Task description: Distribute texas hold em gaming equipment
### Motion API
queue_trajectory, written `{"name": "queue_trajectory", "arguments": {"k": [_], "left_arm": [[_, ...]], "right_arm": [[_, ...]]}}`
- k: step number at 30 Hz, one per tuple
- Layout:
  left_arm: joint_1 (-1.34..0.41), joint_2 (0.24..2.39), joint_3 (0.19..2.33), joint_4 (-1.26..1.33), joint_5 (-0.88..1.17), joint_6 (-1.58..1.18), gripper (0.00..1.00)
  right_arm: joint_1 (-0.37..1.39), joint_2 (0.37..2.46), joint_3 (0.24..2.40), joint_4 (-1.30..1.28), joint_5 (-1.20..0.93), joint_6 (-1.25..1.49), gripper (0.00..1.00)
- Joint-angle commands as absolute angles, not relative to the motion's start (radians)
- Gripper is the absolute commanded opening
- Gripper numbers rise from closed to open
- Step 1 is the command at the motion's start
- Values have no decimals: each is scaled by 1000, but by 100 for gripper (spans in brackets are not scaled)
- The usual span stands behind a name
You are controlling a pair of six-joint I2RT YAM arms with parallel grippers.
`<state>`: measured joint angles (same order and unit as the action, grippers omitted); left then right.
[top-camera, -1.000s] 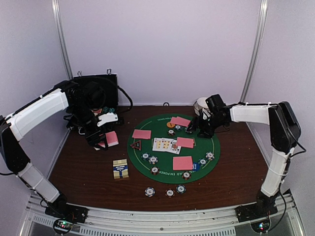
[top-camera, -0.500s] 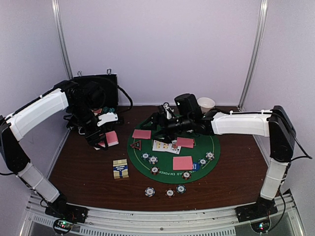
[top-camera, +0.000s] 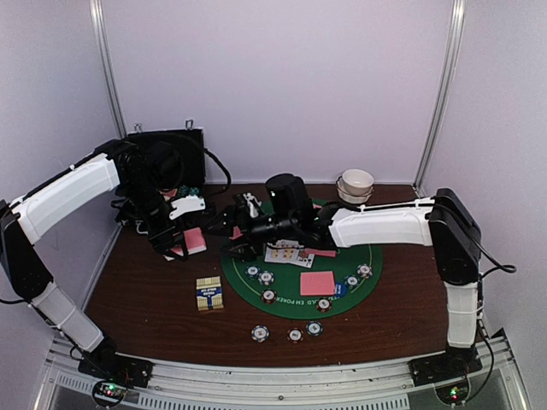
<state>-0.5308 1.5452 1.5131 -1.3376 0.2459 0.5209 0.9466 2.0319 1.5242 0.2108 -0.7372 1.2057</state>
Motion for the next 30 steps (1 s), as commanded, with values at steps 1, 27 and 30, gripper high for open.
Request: {"name": "queue_trajectory", "arguments": {"k": [1,27,30], "left_arm": [[-526,1547,1544,-1337,273,522,0],[-526,1553,1561,-1323,295,505,0],[-526,1547,1556,-1324,296,507,0]], "right_arm": [[963,2085,1604,269,-753,1235,85],[982,2267,1746,404,-740,1369,79],[983,2286,1768,401,-750,1380,79]]}}
